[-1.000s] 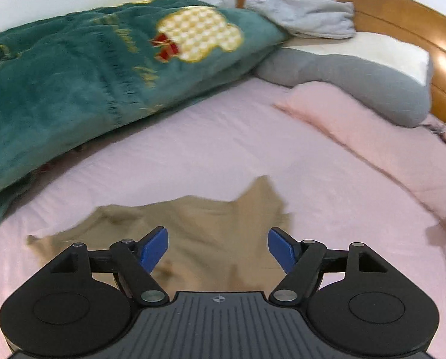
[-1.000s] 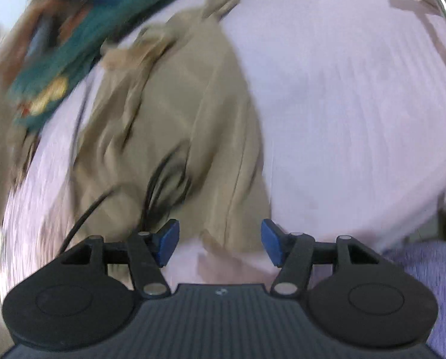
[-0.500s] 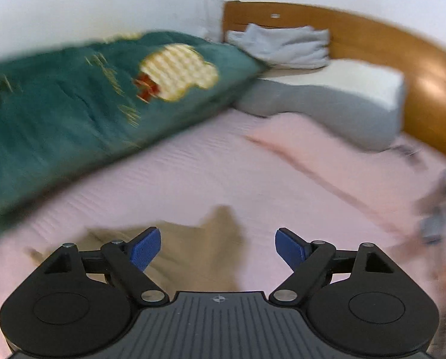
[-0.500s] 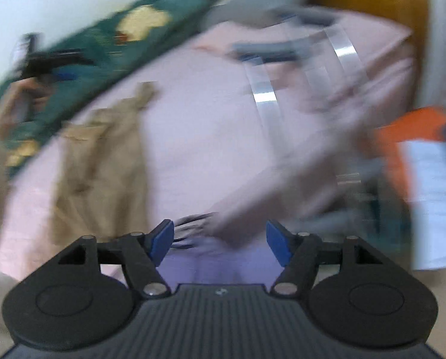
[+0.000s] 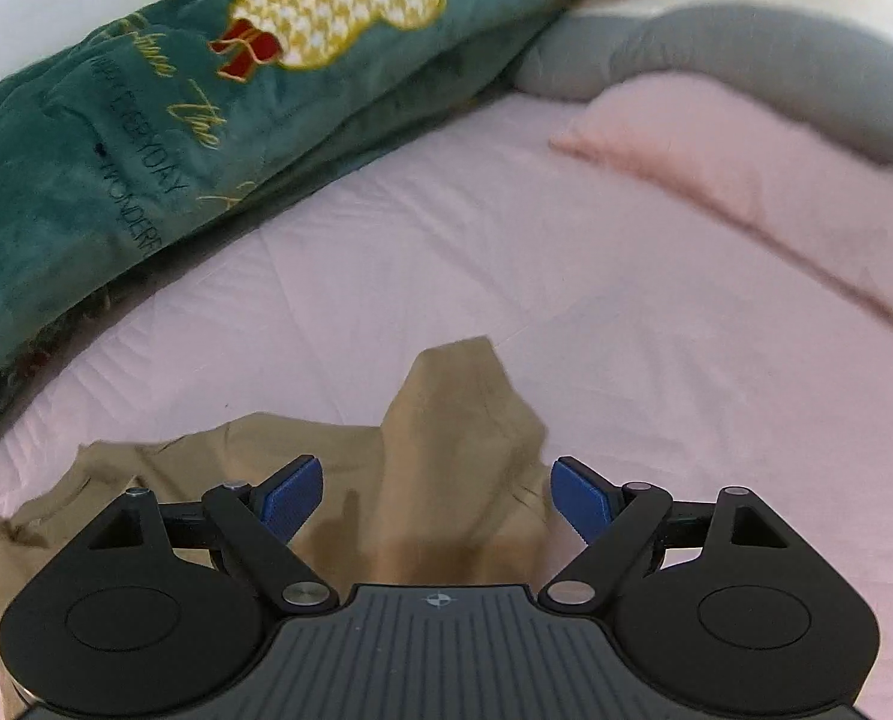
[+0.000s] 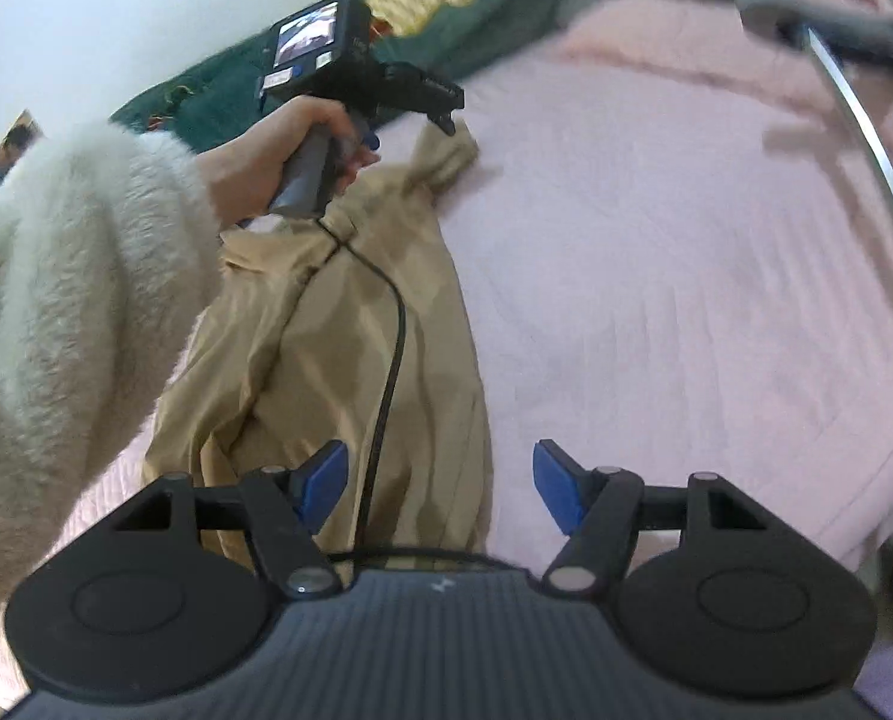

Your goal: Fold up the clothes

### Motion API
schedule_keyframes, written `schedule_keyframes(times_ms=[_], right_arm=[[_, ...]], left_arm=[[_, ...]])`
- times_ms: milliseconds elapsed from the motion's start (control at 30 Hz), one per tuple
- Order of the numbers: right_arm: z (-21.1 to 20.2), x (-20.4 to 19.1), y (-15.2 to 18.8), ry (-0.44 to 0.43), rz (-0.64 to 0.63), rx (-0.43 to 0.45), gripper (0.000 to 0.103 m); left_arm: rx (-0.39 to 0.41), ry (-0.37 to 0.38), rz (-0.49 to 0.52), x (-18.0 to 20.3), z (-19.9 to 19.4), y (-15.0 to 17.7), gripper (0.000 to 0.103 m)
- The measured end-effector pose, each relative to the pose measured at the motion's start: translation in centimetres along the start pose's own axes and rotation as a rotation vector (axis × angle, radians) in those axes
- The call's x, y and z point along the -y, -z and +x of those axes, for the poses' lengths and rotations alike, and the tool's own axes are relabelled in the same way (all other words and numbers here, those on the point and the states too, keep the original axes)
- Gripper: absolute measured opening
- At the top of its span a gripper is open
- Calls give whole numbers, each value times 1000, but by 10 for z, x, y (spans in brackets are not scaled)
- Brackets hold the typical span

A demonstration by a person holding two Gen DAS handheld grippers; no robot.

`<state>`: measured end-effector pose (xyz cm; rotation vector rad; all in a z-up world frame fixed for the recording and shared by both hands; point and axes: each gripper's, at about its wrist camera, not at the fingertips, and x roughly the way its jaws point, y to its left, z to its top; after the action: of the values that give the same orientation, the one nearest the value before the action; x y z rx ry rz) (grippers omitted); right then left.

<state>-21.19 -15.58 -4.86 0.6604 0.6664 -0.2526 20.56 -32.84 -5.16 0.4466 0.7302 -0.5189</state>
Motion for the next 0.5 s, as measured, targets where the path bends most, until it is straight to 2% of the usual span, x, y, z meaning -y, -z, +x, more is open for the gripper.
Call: schedule_keyframes(times_ms=[67,167,200,300,367,433,500], right_arm=[[2,4,7,-17,41,-2,68],[-2,5,13,-5,45,6,68],[-2,7,13,2,41,7,68],[0,11,13,20,34,7,68],[0,14,10,10,61,13,68],[-2,17,7,-6,93,37,68],[-6,18,0,-52,125,98,68]], left_arm=[[-9,-27,24,7,20,1,84],[-47,-10,28,9,38,4,82],[-16,-11,19,8,38,6,82],[11,54,-26,0,39,10,64],[15,96,-45,-6,39,12,46],[17,114,-40,-11,39,14,36],[8,137,-46,-19,39,16,32]])
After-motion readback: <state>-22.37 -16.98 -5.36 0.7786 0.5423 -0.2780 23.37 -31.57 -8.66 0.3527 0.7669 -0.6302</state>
